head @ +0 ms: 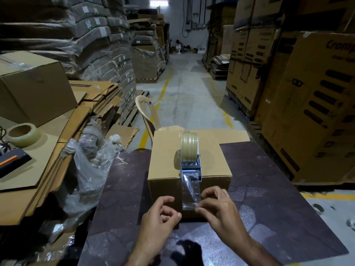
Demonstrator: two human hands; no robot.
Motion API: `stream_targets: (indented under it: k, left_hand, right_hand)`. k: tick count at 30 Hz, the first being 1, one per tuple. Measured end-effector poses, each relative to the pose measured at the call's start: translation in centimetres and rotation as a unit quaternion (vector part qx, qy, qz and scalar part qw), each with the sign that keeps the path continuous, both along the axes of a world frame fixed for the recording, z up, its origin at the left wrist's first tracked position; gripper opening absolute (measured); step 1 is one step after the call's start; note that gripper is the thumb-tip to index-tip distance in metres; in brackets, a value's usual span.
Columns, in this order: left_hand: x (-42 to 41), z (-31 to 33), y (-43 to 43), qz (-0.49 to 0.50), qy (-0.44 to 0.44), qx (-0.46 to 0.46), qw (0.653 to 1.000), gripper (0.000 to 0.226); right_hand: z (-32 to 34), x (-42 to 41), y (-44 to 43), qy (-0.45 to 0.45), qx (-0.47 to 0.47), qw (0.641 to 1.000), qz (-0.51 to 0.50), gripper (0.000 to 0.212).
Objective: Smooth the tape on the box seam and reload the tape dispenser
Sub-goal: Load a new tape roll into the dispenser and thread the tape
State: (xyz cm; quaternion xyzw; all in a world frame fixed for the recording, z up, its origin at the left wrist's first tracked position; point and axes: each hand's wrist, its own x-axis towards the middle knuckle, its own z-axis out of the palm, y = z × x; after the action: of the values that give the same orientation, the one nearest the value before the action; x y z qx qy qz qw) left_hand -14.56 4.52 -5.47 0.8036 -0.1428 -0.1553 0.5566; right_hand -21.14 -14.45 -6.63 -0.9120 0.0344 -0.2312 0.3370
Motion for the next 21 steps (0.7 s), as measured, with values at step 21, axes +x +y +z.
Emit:
stream_targets:
  k: [21]
  left_hand:
    - [1.6, -0.9, -3.0, 0.078, 0.045, -0.018, 0.996, 0.022]
  right_hand:
    - [4.2, 2.8, -0.4, 0.291, 0.264, 0.919, -0.029, 0.019]
